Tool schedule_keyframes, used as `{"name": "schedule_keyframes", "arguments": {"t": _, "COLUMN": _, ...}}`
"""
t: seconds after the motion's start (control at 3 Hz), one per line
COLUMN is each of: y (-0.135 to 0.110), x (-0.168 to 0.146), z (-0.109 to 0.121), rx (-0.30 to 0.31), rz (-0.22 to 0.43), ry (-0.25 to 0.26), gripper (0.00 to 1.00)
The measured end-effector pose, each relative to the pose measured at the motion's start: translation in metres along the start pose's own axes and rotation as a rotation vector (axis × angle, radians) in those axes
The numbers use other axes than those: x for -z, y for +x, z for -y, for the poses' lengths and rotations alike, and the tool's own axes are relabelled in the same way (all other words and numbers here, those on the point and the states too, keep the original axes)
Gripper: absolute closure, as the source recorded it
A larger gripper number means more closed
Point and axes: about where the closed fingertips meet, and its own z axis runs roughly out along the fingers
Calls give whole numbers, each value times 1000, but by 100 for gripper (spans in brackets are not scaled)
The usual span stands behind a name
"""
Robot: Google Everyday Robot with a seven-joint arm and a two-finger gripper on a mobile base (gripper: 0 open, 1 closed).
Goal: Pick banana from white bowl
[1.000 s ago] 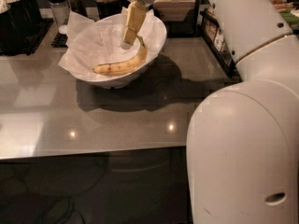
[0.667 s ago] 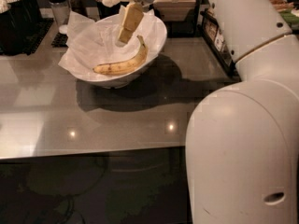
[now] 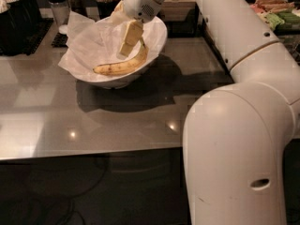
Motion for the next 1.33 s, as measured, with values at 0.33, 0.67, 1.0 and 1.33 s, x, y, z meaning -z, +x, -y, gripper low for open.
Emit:
{"name": "schedule_keyframes", "arguments": {"t": 0.33, "y": 23, "x": -21, "z": -4, "rx": -54, "rz": -3, "ry": -49, "gripper": 19}}
{"name": "schedule_keyframes", "arguments": {"t": 0.67, "y": 37, "x": -40, "z": -6, "rx": -88, "rz": -9, "ry": -93, "gripper": 19}}
{"name": "schedule_keyframes", "arguments": {"t": 1.0, "y": 46, "x": -50, "z": -6, "rx": -111, "rz": -29, "ry": -112, "gripper": 19}}
{"name": "schedule_keyframes", "arguments": {"t": 1.33, "y": 51, "x": -58, "z": -4, "rx": -122, "rz": -84, "ry": -123, "gripper": 20}}
